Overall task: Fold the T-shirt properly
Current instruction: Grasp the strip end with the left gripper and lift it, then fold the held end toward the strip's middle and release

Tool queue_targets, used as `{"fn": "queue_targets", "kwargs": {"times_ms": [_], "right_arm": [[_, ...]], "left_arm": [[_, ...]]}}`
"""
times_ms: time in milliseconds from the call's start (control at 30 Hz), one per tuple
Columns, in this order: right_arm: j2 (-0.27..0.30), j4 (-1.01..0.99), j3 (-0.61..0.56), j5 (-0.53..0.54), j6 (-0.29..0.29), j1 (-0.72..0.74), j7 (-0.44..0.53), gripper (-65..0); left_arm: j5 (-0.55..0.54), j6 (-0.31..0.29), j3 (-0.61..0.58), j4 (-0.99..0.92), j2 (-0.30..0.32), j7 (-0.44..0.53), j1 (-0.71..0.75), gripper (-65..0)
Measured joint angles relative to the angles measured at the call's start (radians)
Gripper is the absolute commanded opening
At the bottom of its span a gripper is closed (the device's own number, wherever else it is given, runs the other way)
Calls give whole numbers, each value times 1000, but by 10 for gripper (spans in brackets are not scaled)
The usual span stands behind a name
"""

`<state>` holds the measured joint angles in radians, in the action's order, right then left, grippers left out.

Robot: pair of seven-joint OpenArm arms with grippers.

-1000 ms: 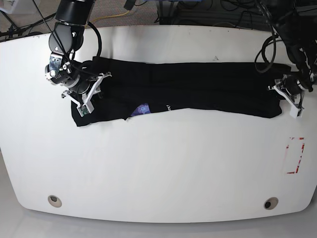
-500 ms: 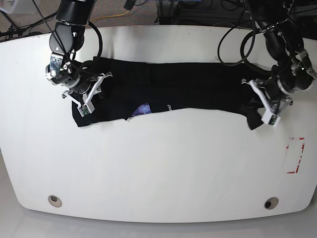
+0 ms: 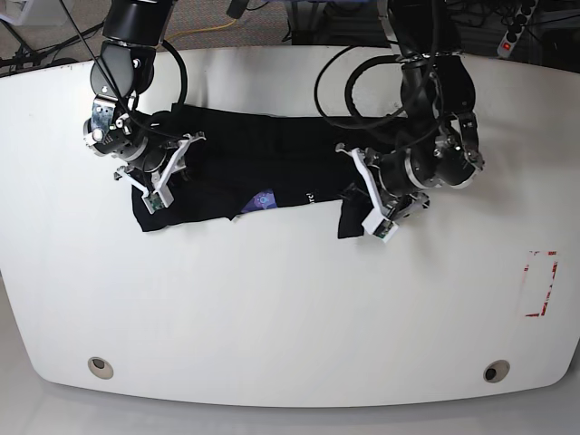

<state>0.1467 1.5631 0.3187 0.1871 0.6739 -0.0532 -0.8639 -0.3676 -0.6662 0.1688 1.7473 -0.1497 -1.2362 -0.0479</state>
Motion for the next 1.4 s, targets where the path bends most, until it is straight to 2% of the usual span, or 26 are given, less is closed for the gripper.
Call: {"fn": "queue_targets", "kwargs": {"times_ms": [333,400,433,533,600,667,700,800,867,1067,1200,1400], "right_arm": [[0,0,0,0,0,0,0,-512],[0,0,0,0,0,0,-1,-512],[0,0,0,0,0,0,-1,-512],[0,0,0,0,0,0,-1,-512],[0,0,0,0,0,0,0,-512],[0,0,0,0,0,0,-1,-512],[0,0,0,0,0,0,-1,-512],[0,0,0,-1,0,0,-2,-512],[0,0,0,0,0,0,-1,-512],[0,0,-2,-1,0,1,-3,-512],[0,0,-2,0,0,1,-2,-512],[0,0,-2,-1,0,1,-2,-512]], "left_arm": [[32,3,-27,-95,-2,57,-35,-607],[35,3,-56,-111,1,57,-46,-589],[34,3,-71,-113,0,56,-49,-561],[31,3,-119,-114,-2,61,-59,-414],[30,4,-150,-114,-2,64,-61,-343],[27,22,-173,-114,-2,63,-60,-294],[28,56,-193,-114,-1,63,-60,-283],[31,165,-278,-114,5,62,-72,-276],[24,204,-340,-113,4,63,-87,-276],[15,202,-443,39,-2,53,-97,-275],[11,202,-395,101,-2,52,-97,-276],[23,202,-214,101,96,47,-77,-278]]}}
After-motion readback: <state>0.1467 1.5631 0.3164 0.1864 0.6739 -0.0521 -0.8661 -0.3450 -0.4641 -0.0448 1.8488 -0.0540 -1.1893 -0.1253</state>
